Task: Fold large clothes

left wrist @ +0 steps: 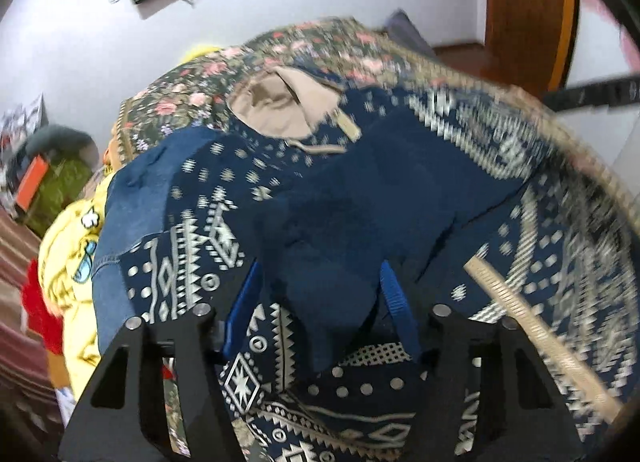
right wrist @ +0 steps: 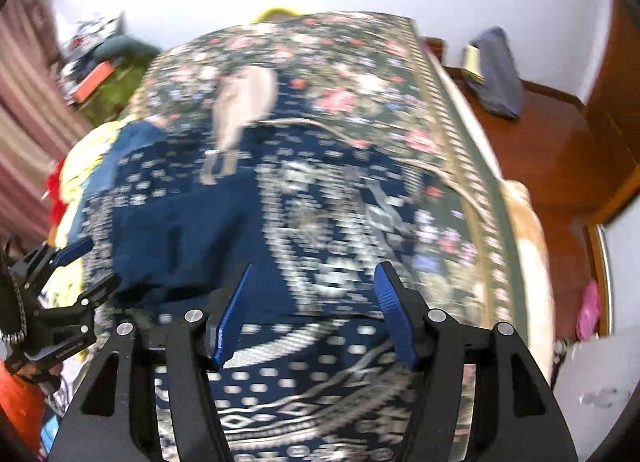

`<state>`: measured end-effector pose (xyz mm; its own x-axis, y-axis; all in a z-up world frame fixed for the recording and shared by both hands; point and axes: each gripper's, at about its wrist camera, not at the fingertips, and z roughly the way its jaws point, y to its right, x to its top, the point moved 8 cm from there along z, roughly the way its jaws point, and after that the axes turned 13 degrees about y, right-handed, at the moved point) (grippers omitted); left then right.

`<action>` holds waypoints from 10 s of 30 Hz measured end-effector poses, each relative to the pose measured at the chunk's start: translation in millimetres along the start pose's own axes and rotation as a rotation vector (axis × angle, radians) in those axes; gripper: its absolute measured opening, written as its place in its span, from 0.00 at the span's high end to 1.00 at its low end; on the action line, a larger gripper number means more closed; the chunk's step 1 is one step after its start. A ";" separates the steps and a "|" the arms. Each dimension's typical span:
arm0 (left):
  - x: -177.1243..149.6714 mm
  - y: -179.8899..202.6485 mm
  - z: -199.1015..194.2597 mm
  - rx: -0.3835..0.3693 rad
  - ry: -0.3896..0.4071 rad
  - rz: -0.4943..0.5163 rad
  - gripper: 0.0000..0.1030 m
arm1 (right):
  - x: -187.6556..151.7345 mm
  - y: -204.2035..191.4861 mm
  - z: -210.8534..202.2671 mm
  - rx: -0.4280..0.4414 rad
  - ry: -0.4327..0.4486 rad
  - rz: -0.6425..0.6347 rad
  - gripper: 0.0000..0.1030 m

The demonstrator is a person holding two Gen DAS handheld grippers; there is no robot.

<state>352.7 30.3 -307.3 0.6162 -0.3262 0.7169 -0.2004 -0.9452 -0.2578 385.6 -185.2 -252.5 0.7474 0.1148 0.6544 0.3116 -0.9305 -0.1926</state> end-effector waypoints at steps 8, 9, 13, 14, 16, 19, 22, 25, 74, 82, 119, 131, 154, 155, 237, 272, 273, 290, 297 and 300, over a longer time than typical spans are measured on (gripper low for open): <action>-27.3 19.0 33.0 0.087 -0.043 0.233 0.41 | -34.9 44.4 46.0 -0.060 -0.099 0.083 0.43; -26.9 20.2 33.4 0.092 -0.042 0.245 0.41 | -39.2 46.0 52.3 -0.059 -0.116 0.093 0.43; -21.0 19.0 38.1 0.093 -0.034 0.248 0.63 | -43.8 42.7 55.6 -0.065 -0.091 0.058 0.38; -18.4 15.8 38.6 0.098 -0.034 0.231 0.72 | -44.4 40.6 56.3 -0.071 -0.089 0.040 0.37; -10.6 9.9 36.3 0.087 -0.021 0.167 0.81 | -45.2 36.6 55.0 -0.080 -0.082 0.013 0.36; 4.5 -10.9 21.0 0.042 0.022 -0.013 0.90 | -46.1 38.1 56.4 -0.074 -0.080 0.012 0.36; 14.2 -44.6 -3.3 -0.018 0.083 -0.238 0.91 | -45.2 39.3 58.0 -0.062 -0.080 0.024 0.36; 12.9 -77.8 -24.0 -0.030 0.121 -0.385 0.92 | -46.0 40.0 58.0 -0.067 -0.079 0.019 0.36; 56.8 -128.1 -36.7 0.010 0.118 -0.360 0.48 | 62.7 -13.0 0.1 -0.012 0.121 -0.074 0.35; 120.0 -106.9 46.3 -0.062 0.066 -0.336 0.48 | 104.7 -44.8 39.7 0.048 0.136 -0.074 0.35; 109.1 -112.9 187.9 -0.011 -0.127 -0.472 0.96 | 130.3 -75.7 151.4 0.157 0.052 -0.057 0.93; 140.9 -91.6 42.1 -0.166 0.082 -0.423 0.96 | 109.7 -89.3 34.5 0.199 0.179 -0.163 0.93; -19.0 -34.6 5.2 -0.242 -0.107 -0.401 0.74 | -37.8 -56.0 36.1 0.039 -0.003 -0.241 0.75; -14.7 -36.9 0.6 -0.240 -0.096 -0.397 0.72 | -32.6 -59.9 30.9 0.043 0.012 -0.246 0.71; -72.0 -25.2 -124.1 -0.136 0.031 -0.239 0.47 | -113.9 -45.1 -68.6 0.115 0.017 -0.106 0.88; -70.6 36.1 -43.9 -0.208 -0.060 -0.246 0.39 | -138.6 -59.4 -19.5 0.107 -0.082 -0.168 0.57; -72.2 34.0 -49.0 -0.205 -0.055 -0.244 0.39 | -138.0 -55.7 -18.8 0.091 -0.076 -0.171 0.55; -84.4 -100.5 -112.3 -0.011 0.085 -0.548 0.05 | -91.9 -18.2 -54.9 0.044 0.057 -0.082 0.40; -121.2 -137.2 -65.3 -0.097 0.008 -0.825 0.05 | -67.6 1.2 -39.5 0.034 0.089 0.009 0.32; -134.0 -132.3 -38.6 -0.153 -0.030 -0.902 0.05 | -61.5 11.0 -23.2 0.047 0.068 0.058 0.32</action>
<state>267.2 198.4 -344.2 0.6072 0.5357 0.5869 0.2697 -0.8337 0.4819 329.5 -210.5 -278.0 0.7236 0.0359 0.6893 0.2974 -0.9174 -0.2645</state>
